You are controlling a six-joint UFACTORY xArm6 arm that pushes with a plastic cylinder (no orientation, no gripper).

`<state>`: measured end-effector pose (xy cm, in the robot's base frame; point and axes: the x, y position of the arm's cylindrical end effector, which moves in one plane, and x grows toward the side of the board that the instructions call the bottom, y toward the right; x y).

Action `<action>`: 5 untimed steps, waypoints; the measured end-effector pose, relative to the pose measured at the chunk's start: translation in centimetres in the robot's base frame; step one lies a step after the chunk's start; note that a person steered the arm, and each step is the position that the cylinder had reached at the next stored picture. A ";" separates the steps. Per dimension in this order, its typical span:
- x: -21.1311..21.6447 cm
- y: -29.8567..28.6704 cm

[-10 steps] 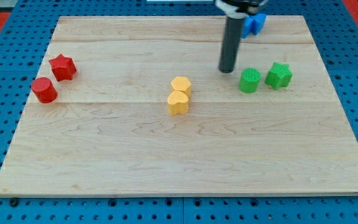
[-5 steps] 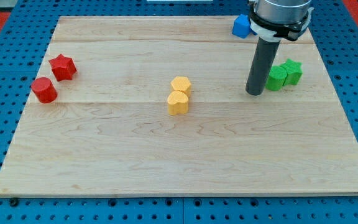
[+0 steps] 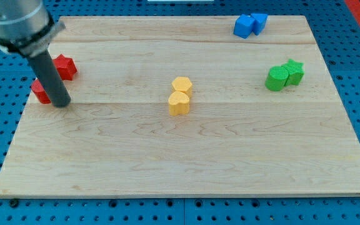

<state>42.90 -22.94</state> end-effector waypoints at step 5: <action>-6.4 -0.9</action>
<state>36.49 -23.79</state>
